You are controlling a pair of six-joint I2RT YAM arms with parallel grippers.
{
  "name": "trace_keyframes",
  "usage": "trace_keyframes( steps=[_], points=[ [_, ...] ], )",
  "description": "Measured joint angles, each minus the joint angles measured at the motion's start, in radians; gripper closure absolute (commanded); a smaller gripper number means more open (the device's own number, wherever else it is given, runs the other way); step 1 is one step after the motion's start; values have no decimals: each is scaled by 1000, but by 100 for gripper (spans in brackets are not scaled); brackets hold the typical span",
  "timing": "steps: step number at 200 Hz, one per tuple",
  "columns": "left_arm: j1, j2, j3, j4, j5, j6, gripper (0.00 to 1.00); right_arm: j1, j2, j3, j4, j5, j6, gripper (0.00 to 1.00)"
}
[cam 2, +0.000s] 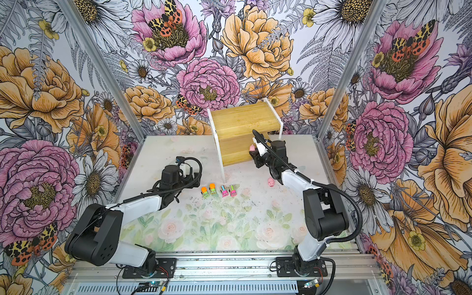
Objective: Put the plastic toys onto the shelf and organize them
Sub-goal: 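Lower the pig onto the lower shelf beside the first pig, open right gripper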
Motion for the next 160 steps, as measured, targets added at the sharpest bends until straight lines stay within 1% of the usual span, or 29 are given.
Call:
trace_keyframes(
  steps=[29, 53, 72, 114, 160],
  points=[
    [2, 0, 0, -1, 0, 0, 1, 0, 6, 1, 6, 6, 0, 67],
    [2, 0, 0, -1, 0, 0, 1, 0, 13, 3, 7, 7, -1, 62],
    [2, 0, 0, -1, 0, 0, 1, 0, 15, 3, 6, 10, -1, 60],
    [2, 0, 0, -1, 0, 0, 1, 0, 15, 3, 6, 13, -1, 59],
    [2, 0, 0, -1, 0, 0, 1, 0, 15, 3, 6, 15, -1, 55]
  ],
)
